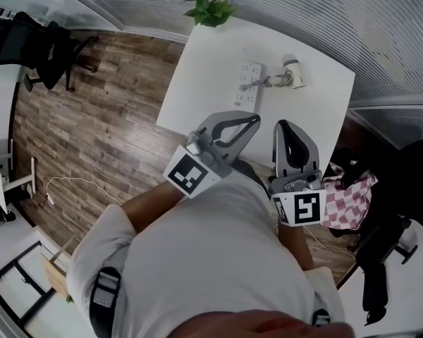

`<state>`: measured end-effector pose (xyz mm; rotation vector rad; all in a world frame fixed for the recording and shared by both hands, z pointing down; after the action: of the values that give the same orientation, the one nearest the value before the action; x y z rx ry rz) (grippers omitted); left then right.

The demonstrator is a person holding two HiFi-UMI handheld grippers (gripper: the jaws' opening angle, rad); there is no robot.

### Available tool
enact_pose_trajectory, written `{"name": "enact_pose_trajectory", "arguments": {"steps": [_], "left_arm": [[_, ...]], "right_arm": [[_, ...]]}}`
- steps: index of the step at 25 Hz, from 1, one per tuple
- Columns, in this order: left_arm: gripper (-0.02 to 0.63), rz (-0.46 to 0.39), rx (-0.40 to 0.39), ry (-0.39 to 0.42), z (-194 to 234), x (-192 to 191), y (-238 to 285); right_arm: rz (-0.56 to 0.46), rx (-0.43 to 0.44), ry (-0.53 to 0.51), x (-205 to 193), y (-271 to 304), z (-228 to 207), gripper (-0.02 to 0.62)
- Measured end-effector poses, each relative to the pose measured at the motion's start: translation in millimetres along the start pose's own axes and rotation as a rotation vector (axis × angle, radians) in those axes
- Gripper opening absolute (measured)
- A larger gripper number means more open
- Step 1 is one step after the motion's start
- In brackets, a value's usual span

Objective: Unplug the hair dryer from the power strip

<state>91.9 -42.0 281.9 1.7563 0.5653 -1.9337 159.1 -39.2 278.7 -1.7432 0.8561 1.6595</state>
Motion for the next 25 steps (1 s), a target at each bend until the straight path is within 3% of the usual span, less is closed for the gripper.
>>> {"name": "enact_pose_trajectory", "arguments": {"steps": [7,13,20,25], "left_arm": [[0.023,0.04,-0.021,0.037,20,-10,2],[0.023,0.123,-0.075,0.126,42,-40,9],[0.023,0.213,-0.069,0.203,76,-87,17],[0.023,0.276,-0.091,0.323,99,-140,28]], "right_arm": [[0.019,-0.02,-0.002,-8,18,-1,0.032],[0.06,-0.042,-0.003,-31,40,-10,0.032],[0.14,-0.059,0.027,-74,65,-17,0.034],[0.221,-0.062,0.058,-119,79,-24,0.035]]}}
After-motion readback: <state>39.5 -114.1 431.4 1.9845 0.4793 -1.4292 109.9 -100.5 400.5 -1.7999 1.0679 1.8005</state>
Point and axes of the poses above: the fingertips, and each gripper's own axes: y forward along the fingers, z to its left, x out of its top, the point moved 2 cm from there along -y, backward along the fingers, and after that the axes turned 15 degrees about x, right-handed, at the moved point
